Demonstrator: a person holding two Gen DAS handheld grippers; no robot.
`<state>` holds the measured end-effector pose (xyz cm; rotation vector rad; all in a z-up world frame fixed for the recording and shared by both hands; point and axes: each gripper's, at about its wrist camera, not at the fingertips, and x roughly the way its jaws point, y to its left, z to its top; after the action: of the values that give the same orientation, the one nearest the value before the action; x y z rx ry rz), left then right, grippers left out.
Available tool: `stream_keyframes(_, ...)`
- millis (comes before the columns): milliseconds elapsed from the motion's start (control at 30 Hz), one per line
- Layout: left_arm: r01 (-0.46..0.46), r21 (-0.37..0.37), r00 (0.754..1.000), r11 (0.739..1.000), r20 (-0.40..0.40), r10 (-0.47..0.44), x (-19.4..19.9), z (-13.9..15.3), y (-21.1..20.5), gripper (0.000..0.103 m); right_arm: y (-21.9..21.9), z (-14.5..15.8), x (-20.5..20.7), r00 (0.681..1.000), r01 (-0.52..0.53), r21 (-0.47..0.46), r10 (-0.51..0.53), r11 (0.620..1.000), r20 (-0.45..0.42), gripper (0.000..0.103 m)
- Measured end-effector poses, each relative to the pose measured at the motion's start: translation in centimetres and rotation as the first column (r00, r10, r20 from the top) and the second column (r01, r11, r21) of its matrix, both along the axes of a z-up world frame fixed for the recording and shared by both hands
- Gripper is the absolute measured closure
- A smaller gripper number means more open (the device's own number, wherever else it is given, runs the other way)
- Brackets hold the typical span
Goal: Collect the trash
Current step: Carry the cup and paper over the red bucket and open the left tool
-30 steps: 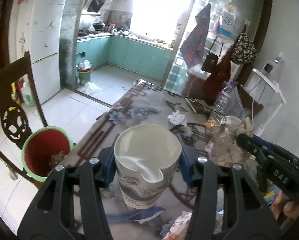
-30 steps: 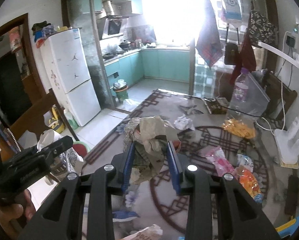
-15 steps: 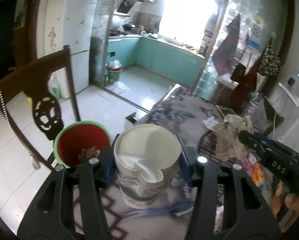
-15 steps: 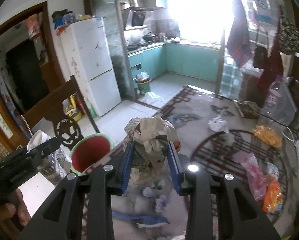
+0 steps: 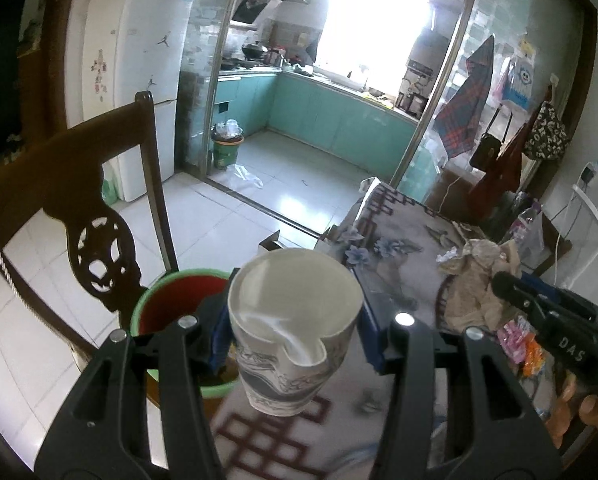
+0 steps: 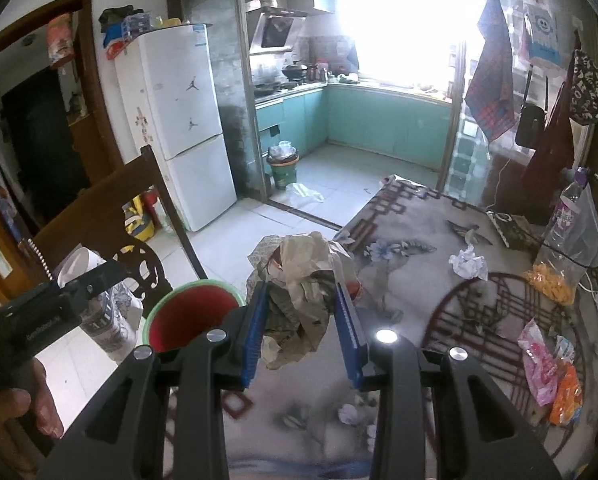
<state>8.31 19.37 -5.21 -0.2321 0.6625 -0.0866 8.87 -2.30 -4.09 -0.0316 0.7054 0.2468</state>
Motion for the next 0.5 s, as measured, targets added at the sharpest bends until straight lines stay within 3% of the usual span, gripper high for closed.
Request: stream_keyframes(500, -0.003, 0.001, 0.996, 1.000, -0.090, 0.003, 4.5, -3.1, 9.5, 0.053, 9.8, -3.8, 3.4, 0.992, -0.049, 0.034, 0.052, 0.998, -0.112, 0.070)
